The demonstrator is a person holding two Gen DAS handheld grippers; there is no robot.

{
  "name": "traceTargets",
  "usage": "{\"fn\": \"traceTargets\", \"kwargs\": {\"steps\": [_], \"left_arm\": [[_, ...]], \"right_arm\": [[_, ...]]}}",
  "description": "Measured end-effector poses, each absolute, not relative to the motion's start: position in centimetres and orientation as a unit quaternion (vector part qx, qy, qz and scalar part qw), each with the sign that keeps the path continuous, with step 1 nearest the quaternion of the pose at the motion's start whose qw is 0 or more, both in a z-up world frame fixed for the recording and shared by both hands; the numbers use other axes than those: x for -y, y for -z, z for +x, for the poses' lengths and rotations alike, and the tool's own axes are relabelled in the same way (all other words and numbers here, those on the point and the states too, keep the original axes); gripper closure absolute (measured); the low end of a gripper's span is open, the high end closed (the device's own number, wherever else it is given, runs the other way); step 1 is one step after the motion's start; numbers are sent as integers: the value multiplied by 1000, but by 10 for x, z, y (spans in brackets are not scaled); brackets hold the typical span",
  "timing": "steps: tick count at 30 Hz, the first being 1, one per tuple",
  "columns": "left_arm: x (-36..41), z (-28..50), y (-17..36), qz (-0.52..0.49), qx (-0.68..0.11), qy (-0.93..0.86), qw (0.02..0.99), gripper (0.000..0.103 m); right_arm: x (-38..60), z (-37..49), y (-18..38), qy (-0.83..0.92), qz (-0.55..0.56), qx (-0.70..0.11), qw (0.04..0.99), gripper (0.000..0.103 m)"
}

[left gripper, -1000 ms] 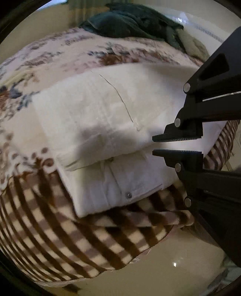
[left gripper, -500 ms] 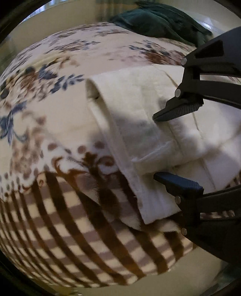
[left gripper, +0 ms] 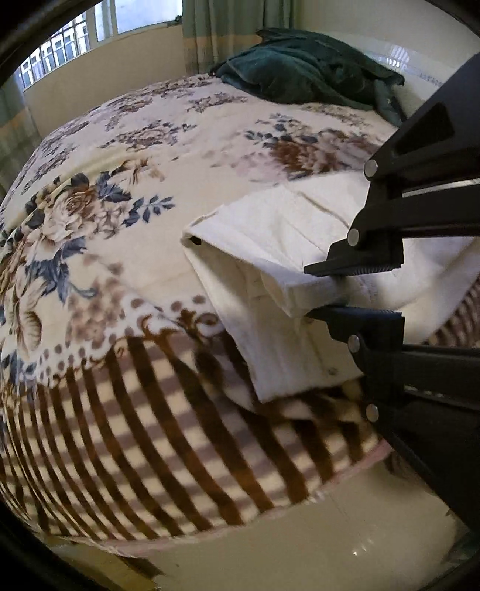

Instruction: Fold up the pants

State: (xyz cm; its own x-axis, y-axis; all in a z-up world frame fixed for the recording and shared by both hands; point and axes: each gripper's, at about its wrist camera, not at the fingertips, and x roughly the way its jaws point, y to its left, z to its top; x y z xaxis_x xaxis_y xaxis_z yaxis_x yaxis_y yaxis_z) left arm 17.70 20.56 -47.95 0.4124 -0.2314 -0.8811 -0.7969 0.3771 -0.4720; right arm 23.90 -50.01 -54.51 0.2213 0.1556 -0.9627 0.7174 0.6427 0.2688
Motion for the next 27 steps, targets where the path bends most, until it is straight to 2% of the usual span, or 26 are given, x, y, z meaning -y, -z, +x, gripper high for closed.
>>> {"fn": "traceTargets", "kwargs": {"steps": [3, 7, 9, 10, 11, 15, 18, 19, 20, 22, 24, 27], "left_arm": [[-210, 174, 485, -507, -513, -221, 657, 91], [-209, 170, 519, -491, -544, -232, 639, 90], [-208, 168, 535, -490, -560, -233, 626, 86], [-207, 167, 534, -491, -560, -234, 625, 85], [-206, 167, 529, -497, -556, -231, 625, 85], [-188, 175, 494, -484, -564, -217, 633, 82], [-159, 195, 461, -420, -577, -198, 672, 71], [-148, 202, 454, -401, -577, -188, 686, 64], [-137, 210, 449, -374, -583, -176, 699, 49], [-107, 230, 442, -319, -589, -156, 726, 33], [-75, 250, 445, -289, -594, -129, 740, 30], [-38, 266, 461, -264, -612, -97, 739, 30]], "right_arm": [[507, 231, 542, 200, 360, -604, 683, 96], [512, 226, 577, 197, 345, -649, 649, 94], [522, 218, 599, 206, 355, -671, 618, 79], [529, 212, 605, 207, 368, -677, 603, 66], [535, 204, 607, 205, 393, -671, 594, 58], [577, 171, 589, 216, 473, -610, 598, 57], [619, 159, 561, 248, 480, -555, 633, 57], [636, 157, 553, 261, 479, -536, 644, 57], [650, 158, 548, 270, 480, -524, 650, 57], [687, 158, 541, 297, 484, -493, 659, 57], [714, 163, 541, 315, 484, -475, 663, 57], [747, 178, 556, 335, 483, -464, 662, 57]]}}
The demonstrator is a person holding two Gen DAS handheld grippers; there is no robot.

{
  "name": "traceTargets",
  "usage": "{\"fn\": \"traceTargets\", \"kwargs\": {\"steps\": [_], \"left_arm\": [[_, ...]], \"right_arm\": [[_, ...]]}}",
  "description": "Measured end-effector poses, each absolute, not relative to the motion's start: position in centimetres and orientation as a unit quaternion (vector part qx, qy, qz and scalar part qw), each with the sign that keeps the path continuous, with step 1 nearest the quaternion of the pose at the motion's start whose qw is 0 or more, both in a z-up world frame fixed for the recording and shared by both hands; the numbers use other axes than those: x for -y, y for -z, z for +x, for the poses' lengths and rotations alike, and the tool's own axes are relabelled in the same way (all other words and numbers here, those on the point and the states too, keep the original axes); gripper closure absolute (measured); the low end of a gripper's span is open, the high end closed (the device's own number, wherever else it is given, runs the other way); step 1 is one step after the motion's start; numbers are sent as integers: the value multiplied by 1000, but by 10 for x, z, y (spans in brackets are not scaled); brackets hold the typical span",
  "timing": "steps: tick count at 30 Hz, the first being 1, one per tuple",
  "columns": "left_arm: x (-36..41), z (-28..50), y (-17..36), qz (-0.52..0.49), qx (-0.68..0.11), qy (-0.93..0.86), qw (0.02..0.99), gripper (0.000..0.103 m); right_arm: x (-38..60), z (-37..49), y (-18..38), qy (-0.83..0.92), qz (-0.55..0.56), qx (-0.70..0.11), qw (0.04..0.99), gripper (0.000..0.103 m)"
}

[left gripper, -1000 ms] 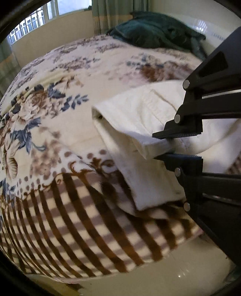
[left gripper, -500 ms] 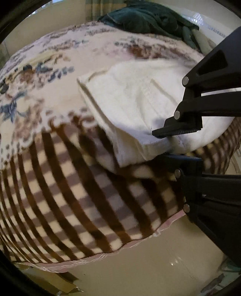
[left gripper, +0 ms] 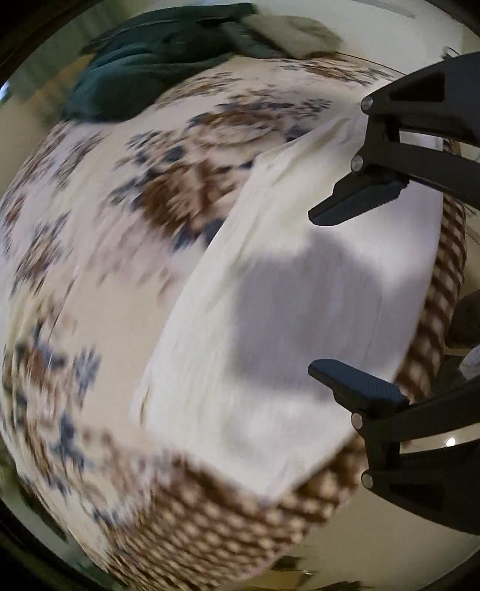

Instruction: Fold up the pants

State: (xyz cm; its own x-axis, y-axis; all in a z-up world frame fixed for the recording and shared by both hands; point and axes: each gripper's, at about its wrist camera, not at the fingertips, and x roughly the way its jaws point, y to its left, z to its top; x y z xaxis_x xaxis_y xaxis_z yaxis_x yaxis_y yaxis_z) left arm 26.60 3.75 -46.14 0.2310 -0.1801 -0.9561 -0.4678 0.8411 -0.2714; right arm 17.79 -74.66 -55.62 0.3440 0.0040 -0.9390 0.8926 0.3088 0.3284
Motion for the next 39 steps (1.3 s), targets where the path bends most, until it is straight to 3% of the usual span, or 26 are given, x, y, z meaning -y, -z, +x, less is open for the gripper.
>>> {"fn": "traceTargets", "kwargs": {"steps": [1, 2, 3, 4, 7, 10, 14, 17, 18, 20, 22, 24, 26, 28, 32, 36, 39], "left_arm": [[-23, 271, 468, -253, -620, -90, 737, 30], [-8, 275, 476, -242, -628, -85, 735, 30], [3, 275, 481, -236, -632, -78, 734, 30], [17, 275, 486, -215, -661, -31, 718, 30], [47, 266, 498, -187, -679, -11, 710, 30], [69, 260, 505, -162, -642, -78, 746, 30], [81, 254, 516, -143, -652, -77, 741, 30], [82, 252, 526, -128, -658, -81, 738, 30], [81, 251, 530, -129, -662, -81, 734, 30], [80, 251, 540, -127, -671, -80, 727, 30], [80, 251, 547, -122, -672, -79, 726, 30], [80, 252, 554, -116, -673, -77, 726, 28], [81, 254, 563, -121, -674, -65, 726, 9], [82, 257, 571, -130, -673, -53, 726, 0], [85, 261, 582, -118, -679, -75, 721, 0], [87, 257, 582, -113, -670, -99, 727, 0], [88, 254, 582, -109, -668, -108, 728, 0]], "right_arm": [[755, 181, 565, 341, 489, -462, 656, 65], [759, 185, 570, 341, 497, -457, 654, 88], [764, 188, 577, 338, 507, -453, 651, 96], [764, 191, 578, 343, 502, -455, 651, 98], [752, 197, 560, 346, 474, -449, 674, 99], [748, 181, 540, 341, 473, -445, 679, 99], [759, 166, 552, 322, 491, -470, 659, 98], [774, 154, 577, 333, 478, -522, 623, 90], [777, 148, 579, 333, 484, -519, 621, 86], [779, 141, 577, 320, 502, -504, 626, 68], [776, 137, 573, 303, 514, -488, 637, 64], [774, 138, 572, 289, 520, -483, 643, 64], [774, 138, 572, 290, 519, -481, 644, 64], [778, 138, 575, 296, 525, -476, 641, 64], [786, 145, 579, 304, 539, -450, 644, 65], [790, 154, 581, 312, 509, -460, 657, 75], [795, 153, 580, 318, 508, -461, 654, 76]]}}
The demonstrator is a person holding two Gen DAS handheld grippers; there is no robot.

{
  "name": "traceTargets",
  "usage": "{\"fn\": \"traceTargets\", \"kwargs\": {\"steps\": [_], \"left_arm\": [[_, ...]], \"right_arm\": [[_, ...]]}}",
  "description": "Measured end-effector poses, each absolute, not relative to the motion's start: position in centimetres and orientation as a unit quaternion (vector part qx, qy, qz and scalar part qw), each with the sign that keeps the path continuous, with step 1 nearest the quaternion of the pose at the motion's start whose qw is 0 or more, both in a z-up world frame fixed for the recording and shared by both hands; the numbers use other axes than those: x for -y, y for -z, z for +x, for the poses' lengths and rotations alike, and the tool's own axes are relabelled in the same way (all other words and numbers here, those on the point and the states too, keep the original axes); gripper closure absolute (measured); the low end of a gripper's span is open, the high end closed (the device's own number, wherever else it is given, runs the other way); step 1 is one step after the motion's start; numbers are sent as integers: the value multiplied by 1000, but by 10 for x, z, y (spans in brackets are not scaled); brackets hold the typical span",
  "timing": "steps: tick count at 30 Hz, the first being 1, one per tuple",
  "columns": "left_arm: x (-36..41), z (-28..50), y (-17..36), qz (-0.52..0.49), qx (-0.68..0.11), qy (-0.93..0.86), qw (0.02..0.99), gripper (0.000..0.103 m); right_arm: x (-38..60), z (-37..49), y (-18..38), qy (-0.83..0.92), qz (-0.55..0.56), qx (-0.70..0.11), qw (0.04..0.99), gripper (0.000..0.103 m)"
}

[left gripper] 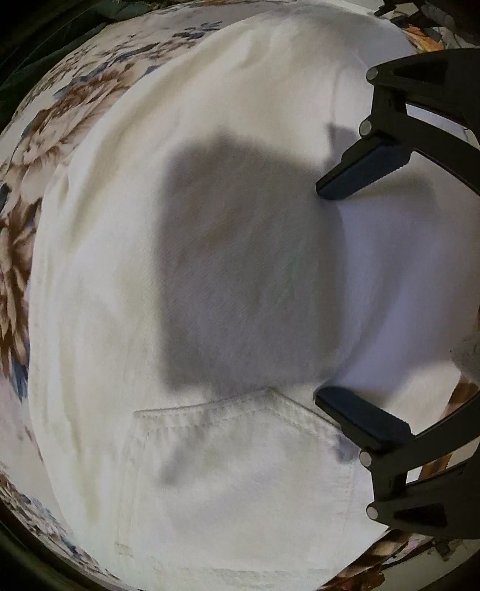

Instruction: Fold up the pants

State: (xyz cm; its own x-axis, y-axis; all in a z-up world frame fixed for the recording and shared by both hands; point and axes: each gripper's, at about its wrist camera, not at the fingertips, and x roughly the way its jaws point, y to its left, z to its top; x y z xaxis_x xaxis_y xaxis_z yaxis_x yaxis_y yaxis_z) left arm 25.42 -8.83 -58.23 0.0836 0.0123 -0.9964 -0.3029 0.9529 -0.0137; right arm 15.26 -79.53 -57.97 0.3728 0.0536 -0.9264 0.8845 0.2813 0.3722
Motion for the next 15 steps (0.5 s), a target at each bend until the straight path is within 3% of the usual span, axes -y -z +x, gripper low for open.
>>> {"fn": "traceTargets", "kwargs": {"steps": [10, 12, 13, 15], "left_arm": [[84, 254, 584, -112, -672, -122, 722, 0], [85, 257, 585, -111, -672, -123, 722, 0], [89, 266, 584, -111, -673, -124, 721, 0], [90, 270, 583, -113, -677, -118, 717, 0]], "right_arm": [[806, 141, 597, 305, 525, -464, 645, 72], [804, 141, 595, 309, 517, -457, 654, 80], [803, 142, 593, 306, 512, -455, 661, 92], [799, 144, 588, 299, 504, -458, 669, 91]]}}
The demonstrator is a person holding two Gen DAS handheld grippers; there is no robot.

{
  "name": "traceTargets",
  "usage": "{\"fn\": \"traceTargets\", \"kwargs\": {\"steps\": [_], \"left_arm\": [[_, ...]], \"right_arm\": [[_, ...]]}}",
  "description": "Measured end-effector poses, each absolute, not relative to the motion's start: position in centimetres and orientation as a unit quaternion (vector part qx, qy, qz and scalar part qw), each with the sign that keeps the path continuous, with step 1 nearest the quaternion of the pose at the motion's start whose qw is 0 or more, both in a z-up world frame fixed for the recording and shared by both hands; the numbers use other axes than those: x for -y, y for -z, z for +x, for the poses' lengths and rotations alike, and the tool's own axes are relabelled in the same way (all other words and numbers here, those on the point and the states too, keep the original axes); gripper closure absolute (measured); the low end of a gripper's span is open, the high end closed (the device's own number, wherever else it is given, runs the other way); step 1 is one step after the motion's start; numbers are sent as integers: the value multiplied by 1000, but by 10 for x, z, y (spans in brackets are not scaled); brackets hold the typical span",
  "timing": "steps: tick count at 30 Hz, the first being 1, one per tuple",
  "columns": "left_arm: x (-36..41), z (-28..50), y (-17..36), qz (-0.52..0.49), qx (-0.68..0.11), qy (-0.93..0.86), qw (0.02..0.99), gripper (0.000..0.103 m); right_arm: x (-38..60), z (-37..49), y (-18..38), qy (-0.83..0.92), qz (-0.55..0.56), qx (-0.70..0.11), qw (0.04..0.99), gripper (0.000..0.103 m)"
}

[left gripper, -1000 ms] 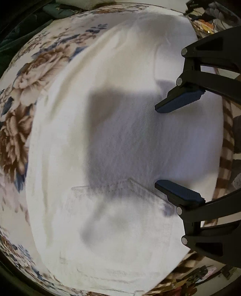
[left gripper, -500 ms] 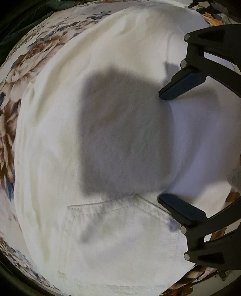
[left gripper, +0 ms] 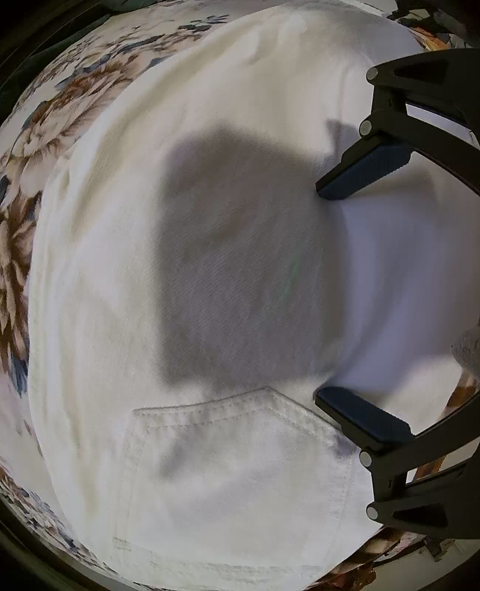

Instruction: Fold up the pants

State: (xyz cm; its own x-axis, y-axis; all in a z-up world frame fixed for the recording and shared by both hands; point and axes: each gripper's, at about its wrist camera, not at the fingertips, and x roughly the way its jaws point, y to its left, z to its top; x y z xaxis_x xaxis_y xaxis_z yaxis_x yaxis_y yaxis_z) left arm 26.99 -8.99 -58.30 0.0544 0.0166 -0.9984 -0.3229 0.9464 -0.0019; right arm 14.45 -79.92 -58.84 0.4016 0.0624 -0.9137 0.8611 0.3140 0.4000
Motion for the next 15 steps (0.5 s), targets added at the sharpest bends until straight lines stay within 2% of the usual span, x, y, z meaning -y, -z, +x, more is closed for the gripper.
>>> {"fn": "traceTargets", "kwargs": {"steps": [2, 4, 6, 7, 8, 12, 15], "left_arm": [[90, 272, 583, -114, -679, -118, 716, 0], [88, 272, 583, -113, -679, -119, 716, 0], [87, 276, 582, -113, -679, -119, 716, 0], [88, 277, 582, -113, -678, -120, 716, 0], [89, 278, 583, -112, -677, -121, 717, 0], [93, 278, 583, -112, -679, -119, 716, 0], [93, 278, 584, -114, -681, -117, 714, 0]], "right_arm": [[798, 146, 584, 288, 499, -466, 672, 87], [799, 150, 589, 280, 494, -490, 662, 72], [799, 150, 594, 263, 508, -476, 668, 72], [799, 151, 596, 261, 508, -472, 672, 76], [798, 152, 595, 274, 497, -470, 676, 95], [794, 144, 578, 305, 482, -452, 685, 96], [792, 144, 577, 299, 459, -471, 691, 95]]}}
